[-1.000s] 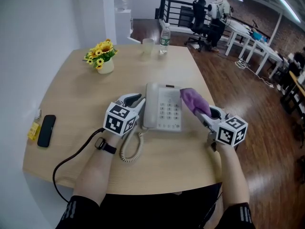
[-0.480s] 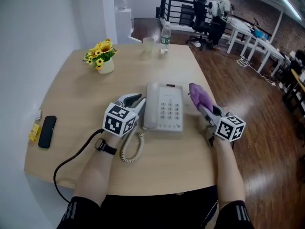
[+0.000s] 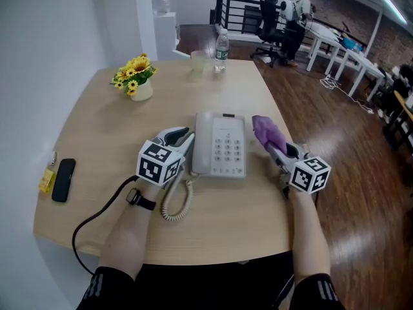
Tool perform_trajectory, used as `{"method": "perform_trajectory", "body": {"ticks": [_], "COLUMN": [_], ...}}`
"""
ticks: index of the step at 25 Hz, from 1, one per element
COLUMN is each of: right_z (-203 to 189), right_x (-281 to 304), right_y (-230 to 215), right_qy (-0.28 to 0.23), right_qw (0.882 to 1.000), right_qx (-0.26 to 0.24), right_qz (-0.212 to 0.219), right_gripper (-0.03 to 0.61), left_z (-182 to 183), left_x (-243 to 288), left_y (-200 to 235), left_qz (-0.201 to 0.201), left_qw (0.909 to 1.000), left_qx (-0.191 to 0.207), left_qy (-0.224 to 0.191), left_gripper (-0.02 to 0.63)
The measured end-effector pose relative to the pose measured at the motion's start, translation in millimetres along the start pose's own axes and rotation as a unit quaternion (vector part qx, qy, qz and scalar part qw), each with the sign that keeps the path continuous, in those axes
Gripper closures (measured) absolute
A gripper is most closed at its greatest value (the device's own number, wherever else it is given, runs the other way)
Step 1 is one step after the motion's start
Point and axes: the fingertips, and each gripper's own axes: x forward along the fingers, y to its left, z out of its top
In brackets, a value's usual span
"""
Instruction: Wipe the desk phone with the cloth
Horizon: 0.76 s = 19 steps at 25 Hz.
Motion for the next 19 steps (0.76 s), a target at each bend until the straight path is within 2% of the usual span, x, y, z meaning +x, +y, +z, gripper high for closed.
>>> {"method": "perform_trajectory", "body": {"ticks": [19], "right_z": [0.9], "right_x": [-1.3], "right_y": [0.8], "right_qy": [-0.003], "right_qw": [1.0], "right_qx": [0.009], "right_qz": [0.004], "right_gripper": [0.46], "left_z": [-0.4], "left_x": [-0.5], "left_y": [-0.1], "left_qz": [-0.002], "left_qw": [1.0], "left_qx": [-0.004], "left_qy": [-0.001], "left_gripper": [0.551]}}
